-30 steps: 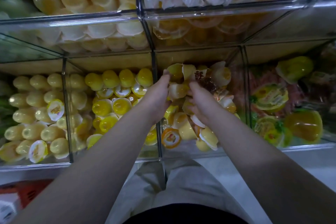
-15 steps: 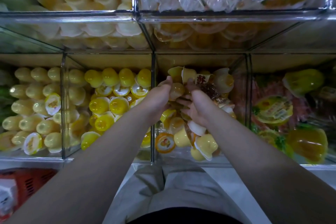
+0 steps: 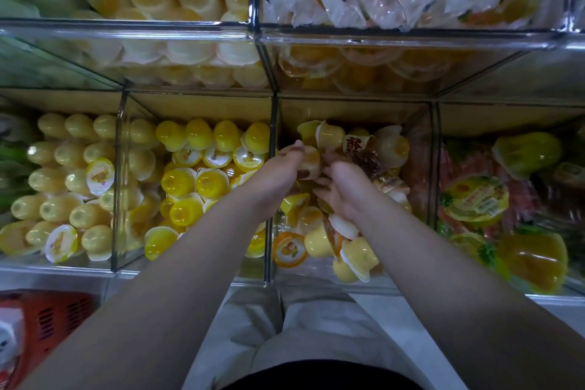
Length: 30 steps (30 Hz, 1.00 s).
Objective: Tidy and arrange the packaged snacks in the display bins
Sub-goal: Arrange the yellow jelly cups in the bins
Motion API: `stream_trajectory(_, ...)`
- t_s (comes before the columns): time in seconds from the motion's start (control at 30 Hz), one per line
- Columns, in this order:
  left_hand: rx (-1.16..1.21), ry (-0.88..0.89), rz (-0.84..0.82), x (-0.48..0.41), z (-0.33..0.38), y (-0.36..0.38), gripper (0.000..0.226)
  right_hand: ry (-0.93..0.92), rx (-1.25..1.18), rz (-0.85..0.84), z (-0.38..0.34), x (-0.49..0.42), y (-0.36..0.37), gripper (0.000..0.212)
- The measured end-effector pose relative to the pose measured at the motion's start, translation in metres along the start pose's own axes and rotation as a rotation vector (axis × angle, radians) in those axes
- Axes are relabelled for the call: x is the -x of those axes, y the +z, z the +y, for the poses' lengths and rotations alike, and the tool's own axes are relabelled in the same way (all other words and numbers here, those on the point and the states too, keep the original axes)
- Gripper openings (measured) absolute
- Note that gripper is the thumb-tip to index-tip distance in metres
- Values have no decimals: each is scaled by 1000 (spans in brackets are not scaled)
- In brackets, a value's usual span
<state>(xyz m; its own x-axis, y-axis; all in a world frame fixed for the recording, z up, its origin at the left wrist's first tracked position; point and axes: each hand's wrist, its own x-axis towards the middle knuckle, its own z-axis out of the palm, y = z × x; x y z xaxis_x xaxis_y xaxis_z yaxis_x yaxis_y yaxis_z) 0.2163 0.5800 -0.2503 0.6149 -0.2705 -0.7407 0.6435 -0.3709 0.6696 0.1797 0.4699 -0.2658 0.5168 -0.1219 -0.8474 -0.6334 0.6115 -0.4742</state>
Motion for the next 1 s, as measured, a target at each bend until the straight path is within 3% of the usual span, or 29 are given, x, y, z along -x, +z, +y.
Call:
stream_trajectory(0.13,-11,38,-71,8,-3,-3,39,-92,-5,39,2,9,-5,15)
stream_trajectory(0.4,109,79,-222,25,4,-23,39,-299,199,-70,0,41,5,28)
stream_trajectory(0.5,89,133,-233,34,15,-34,35,-284,98,-106,-1,56,13,27)
stream_trajectory(0.63,109,140,-303,53,35,-54,13,-409,271,-86,-5,77,24,26)
stream_trajectory(0.8,77,111,-291,79,51,-71,29,-568,452,9,-13,101,36,6)
stream_trajectory(1.0,93,144,-278,101,69,-98,39,-645,386,20,-15,124,62,14)
